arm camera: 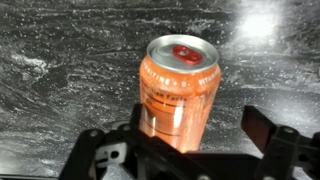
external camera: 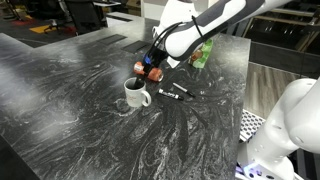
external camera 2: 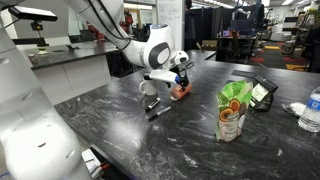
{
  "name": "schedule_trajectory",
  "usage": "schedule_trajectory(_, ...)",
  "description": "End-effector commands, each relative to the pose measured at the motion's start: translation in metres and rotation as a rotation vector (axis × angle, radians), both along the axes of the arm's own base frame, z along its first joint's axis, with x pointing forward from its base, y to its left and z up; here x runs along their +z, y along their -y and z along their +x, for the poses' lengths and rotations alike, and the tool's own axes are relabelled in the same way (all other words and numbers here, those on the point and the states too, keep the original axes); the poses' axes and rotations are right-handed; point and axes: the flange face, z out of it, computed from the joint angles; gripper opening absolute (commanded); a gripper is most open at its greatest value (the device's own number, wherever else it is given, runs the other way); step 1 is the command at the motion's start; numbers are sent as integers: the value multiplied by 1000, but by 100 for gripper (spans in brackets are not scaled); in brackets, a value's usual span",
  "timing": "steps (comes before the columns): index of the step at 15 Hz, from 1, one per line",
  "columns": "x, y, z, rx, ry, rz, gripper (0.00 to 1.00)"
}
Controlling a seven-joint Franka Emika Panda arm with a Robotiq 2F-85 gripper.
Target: Move the orange can to the left.
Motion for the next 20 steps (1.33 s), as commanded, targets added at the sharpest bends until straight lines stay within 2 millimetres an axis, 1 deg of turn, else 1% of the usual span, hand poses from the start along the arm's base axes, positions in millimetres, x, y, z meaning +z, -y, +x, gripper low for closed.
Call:
schedule_trajectory(1, -6, -3, -33, -33, 61, -3, 100)
schedule_trajectory(5, -12, -1, -52, -91, 88, -32, 100)
schedule_trajectory(8, -17, -1, -60, -103, 94, -20, 100)
schedule_trajectory(9, -21, -2, -60, -84, 92, -10, 100)
schedule_trajectory(13, -32, -18, -57, 11, 81, 37, 100)
schedule_trajectory(14, -34, -25, -56, 66, 73, 45, 100)
schedule_trajectory(16, -33, -31, -53, 155, 45, 49, 100)
schedule_trajectory(18, -35, -31, -52, 220, 21, 44, 100)
schedule_trajectory(19, -36, -27, -51, 234, 11, 33, 100)
schedule_trajectory(20, -40, -20, -50, 209, -7, 22, 100)
